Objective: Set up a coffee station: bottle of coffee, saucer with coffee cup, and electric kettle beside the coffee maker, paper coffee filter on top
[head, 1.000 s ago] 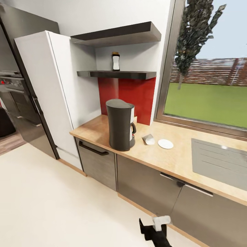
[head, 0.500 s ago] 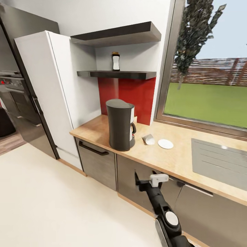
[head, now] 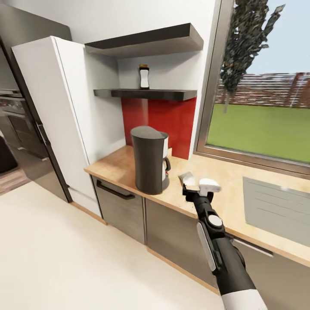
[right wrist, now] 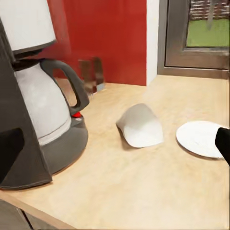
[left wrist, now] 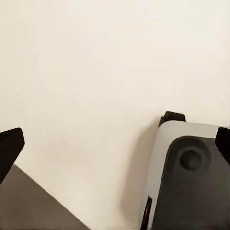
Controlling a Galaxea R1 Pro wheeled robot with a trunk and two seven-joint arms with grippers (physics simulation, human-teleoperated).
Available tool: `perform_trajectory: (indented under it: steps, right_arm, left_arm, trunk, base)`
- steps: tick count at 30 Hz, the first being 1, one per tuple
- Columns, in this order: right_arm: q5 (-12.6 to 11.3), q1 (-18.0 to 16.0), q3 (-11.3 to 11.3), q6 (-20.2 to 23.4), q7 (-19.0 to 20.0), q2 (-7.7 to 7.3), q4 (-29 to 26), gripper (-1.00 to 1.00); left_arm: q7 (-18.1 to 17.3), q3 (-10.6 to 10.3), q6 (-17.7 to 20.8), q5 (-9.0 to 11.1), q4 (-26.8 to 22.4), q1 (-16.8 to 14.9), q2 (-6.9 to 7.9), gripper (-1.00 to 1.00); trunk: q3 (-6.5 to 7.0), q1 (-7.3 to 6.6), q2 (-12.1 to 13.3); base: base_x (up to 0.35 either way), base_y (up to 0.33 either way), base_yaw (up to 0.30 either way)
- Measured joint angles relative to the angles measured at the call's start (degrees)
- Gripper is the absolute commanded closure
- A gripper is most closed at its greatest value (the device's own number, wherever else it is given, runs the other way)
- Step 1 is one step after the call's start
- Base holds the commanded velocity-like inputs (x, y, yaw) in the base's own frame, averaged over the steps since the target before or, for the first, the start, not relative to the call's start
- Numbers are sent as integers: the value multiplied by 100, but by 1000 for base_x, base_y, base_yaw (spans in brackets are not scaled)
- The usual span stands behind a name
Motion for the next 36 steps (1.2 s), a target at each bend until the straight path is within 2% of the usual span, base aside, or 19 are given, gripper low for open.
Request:
perform_trajectory:
  steps: [3, 6, 15, 24, 36]
  right_arm:
    - [0, -15, -346, 2, 2, -16, 85, -100]
    - [1, -18, -467, 2, 10, -33, 125, -100]
    - [6, -20, -483, 2, 15, -98, 240, -100]
    - [25, -7, -470, 70, 35, -7, 363, -100]
    - [15, -4, -471, 155, 32, -19, 623, -100]
  left_arm:
    - [3, -5, 266, -120, -8, -1, -11, -100]
    - [4, -8, 372, -165, -10, -1, -11, -100]
    - [5, -10, 424, -178, -1, 0, -12, -100]
    - [32, -22, 497, -177, 107, 173, 13, -100]
    - [39, -23, 524, -178, 121, 209, -11, -100]
  trunk:
    - [0, 0, 0]
    - [0, 0, 0]
    - [0, 0, 0]
    - [0, 3, 0]
    - [0, 3, 1]
  base:
    - [329, -97, 0]
    - [318, -126, 0]
    - [310, -151, 0]
    - [0, 0, 0]
    - [0, 0, 0]
